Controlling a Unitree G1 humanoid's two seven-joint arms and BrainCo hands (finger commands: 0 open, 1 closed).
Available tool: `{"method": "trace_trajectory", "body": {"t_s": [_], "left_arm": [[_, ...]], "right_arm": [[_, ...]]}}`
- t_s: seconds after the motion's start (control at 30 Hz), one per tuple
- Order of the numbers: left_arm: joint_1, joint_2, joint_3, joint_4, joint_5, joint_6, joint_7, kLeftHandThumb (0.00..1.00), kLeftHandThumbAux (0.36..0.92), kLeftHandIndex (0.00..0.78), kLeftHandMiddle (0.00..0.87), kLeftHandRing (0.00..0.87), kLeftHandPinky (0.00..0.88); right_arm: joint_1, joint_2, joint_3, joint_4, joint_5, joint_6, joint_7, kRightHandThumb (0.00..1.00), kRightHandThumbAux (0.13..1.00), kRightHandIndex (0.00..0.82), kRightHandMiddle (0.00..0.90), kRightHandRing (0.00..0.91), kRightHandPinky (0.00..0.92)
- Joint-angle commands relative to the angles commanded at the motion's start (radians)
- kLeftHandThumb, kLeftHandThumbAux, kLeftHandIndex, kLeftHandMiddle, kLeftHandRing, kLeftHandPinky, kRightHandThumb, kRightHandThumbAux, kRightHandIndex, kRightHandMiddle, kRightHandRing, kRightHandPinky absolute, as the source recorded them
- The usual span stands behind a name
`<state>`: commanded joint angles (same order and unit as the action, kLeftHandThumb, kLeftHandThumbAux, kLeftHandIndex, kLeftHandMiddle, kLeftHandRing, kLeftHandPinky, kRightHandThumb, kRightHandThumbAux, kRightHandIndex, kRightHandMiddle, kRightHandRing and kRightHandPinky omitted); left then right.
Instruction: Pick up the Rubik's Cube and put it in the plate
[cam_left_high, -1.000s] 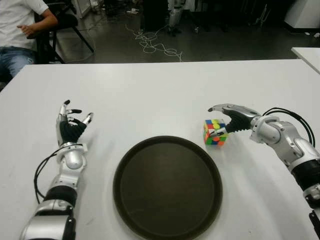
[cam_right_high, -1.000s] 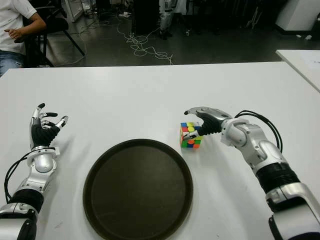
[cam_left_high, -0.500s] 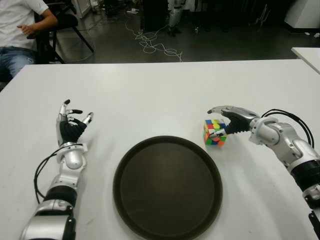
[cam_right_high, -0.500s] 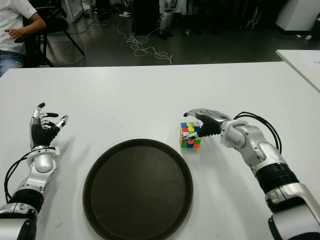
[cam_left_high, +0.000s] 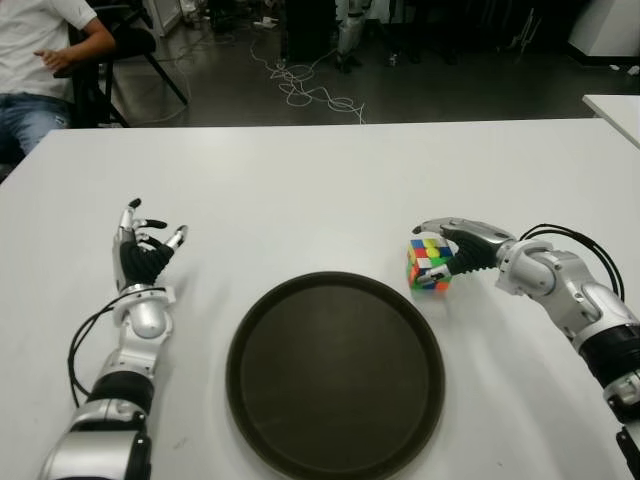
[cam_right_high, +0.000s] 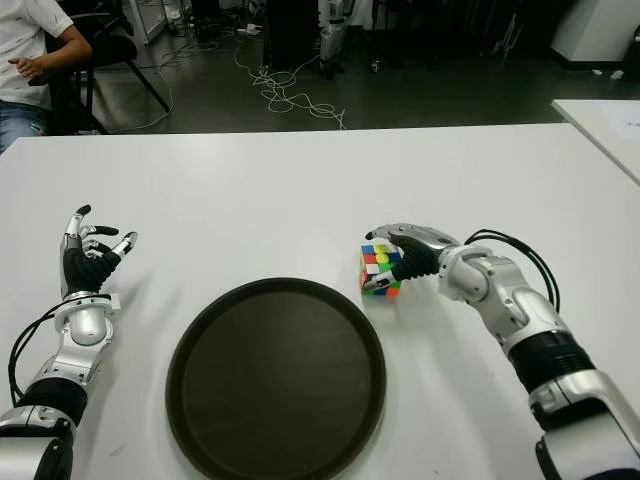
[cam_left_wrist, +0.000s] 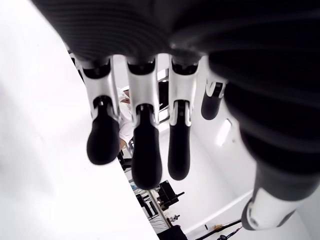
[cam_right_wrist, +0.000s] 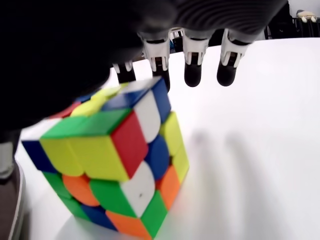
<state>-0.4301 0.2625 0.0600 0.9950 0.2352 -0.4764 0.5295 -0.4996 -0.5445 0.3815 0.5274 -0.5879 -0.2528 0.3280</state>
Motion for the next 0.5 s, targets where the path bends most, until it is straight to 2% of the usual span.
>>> {"method": "trace_trajectory", "body": {"t_s": [0.27, 0.33, 0.43, 0.5], "left_arm": [[-0.001, 0.001, -0.003, 0.003, 0.007, 0.002, 0.007, 0.041, 0.686, 0.0, 0.592, 0.726, 0.744], [0.0, 0.0, -0.002, 0.003, 0.007, 0.003, 0.007, 0.043, 0.692, 0.0, 0.459, 0.649, 0.657], [0.001, -0.001, 0.0, 0.001, 0.006, 0.005, 0.006, 0.045, 0.703, 0.0, 0.383, 0.607, 0.624], [0.0, -0.001, 0.0, 0.001, 0.005, 0.007, 0.004, 0.045, 0.704, 0.0, 0.375, 0.603, 0.622]], "right_arm": [[0.002, -0.001, 0.006, -0.006, -0.001, 0.003, 0.006, 0.0, 0.439, 0.0, 0.0, 0.0, 0.0], [0.003, 0.0, 0.007, -0.007, -0.002, 0.006, 0.006, 0.0, 0.435, 0.0, 0.0, 0.0, 0.0], [0.003, 0.002, 0.009, -0.007, -0.003, 0.009, 0.004, 0.0, 0.431, 0.0, 0.0, 0.0, 0.0], [0.004, 0.004, 0.011, -0.005, -0.005, 0.008, -0.001, 0.0, 0.431, 0.0, 0.0, 0.0, 0.0]]}}
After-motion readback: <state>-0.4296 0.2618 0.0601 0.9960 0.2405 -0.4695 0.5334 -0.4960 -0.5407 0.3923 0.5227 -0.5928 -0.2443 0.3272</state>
